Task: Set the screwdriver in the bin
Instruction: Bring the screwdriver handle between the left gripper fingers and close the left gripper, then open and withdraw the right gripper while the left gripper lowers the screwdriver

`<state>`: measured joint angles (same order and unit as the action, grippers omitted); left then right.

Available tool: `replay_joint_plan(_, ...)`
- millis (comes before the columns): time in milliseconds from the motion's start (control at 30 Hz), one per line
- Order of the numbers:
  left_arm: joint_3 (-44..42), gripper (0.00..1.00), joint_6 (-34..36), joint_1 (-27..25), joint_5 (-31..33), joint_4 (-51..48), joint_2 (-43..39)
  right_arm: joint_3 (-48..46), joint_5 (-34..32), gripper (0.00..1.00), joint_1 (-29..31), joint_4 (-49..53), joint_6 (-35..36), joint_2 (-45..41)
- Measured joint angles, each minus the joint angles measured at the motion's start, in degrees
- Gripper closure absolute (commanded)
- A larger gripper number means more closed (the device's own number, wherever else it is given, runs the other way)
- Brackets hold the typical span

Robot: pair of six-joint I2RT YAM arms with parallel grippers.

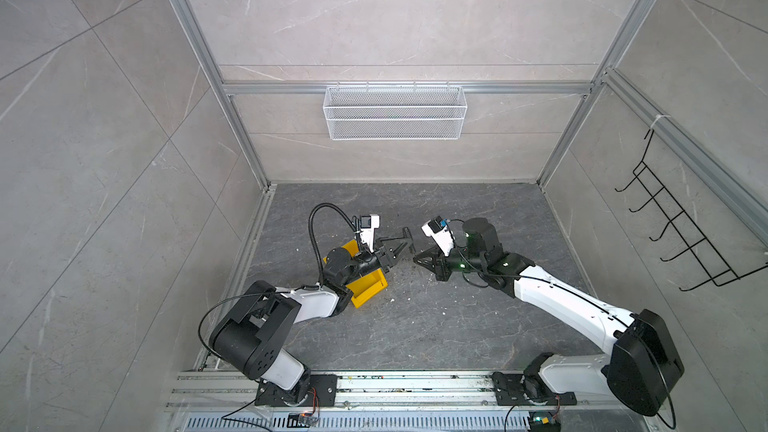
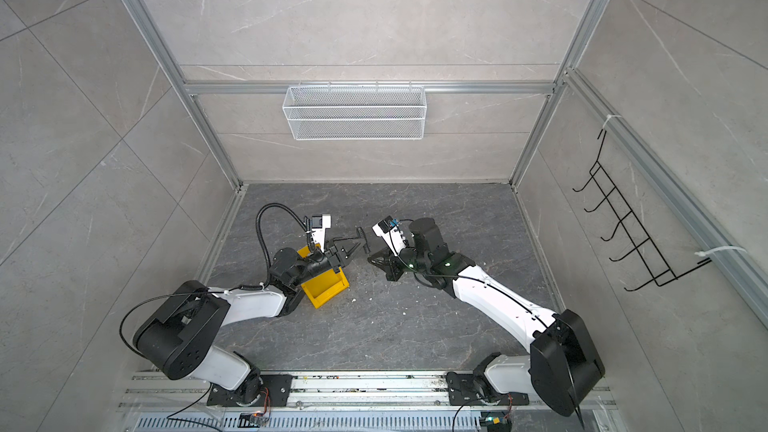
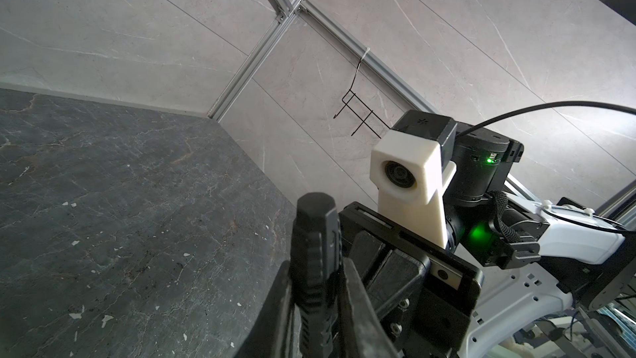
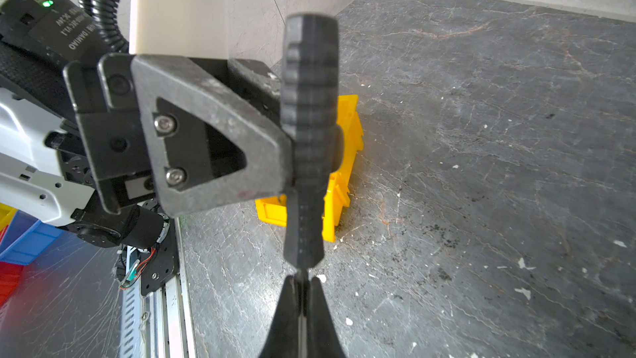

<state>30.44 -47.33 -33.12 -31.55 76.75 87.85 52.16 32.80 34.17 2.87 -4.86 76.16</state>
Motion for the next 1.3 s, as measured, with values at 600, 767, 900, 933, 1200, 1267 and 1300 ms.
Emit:
replay_joint_plan(600,-2.84,1.0,-0.31,0.98,9.42,-4.81,-3.1,0.24,-4.31,0.06,0.7,2.58,3.85,-2.89)
replay_joint_plan(767,-3.04,1.0,0.02,2.23,13.77,-16.2,-9.99,0.17,-4.98,0.01,1.07,3.32,6.45,-6.1)
replay_joint_plan(900,-2.73,1.0,1.81,2.56,20.87,-31.93,-19.08,-0.79,-7.23,0.01,3.87,2.78,8.72,-8.68)
replay_joint_plan(933,-2.34,1.0,2.03,2.64,23.08,-36.5,-21.18,-1.22,-8.31,0.01,5.07,2.21,9.38,-9.09)
replay_joint_plan(1200,0.07,1.0,-0.66,3.3,38.25,-64.74,-30.25,-2.58,-15.43,0.01,12.61,-3.23,13.33,-8.2)
replay_joint_plan(1267,2.25,1.0,-2.86,3.32,41.59,-72.46,-30.53,-2.58,-17.03,0.01,14.56,-4.94,14.21,-6.95)
replay_joint_plan(1300,3.26,1.0,-3.74,3.34,42.77,-75.41,-30.51,-2.58,-17.53,0.01,15.28,-5.57,14.73,-6.36)
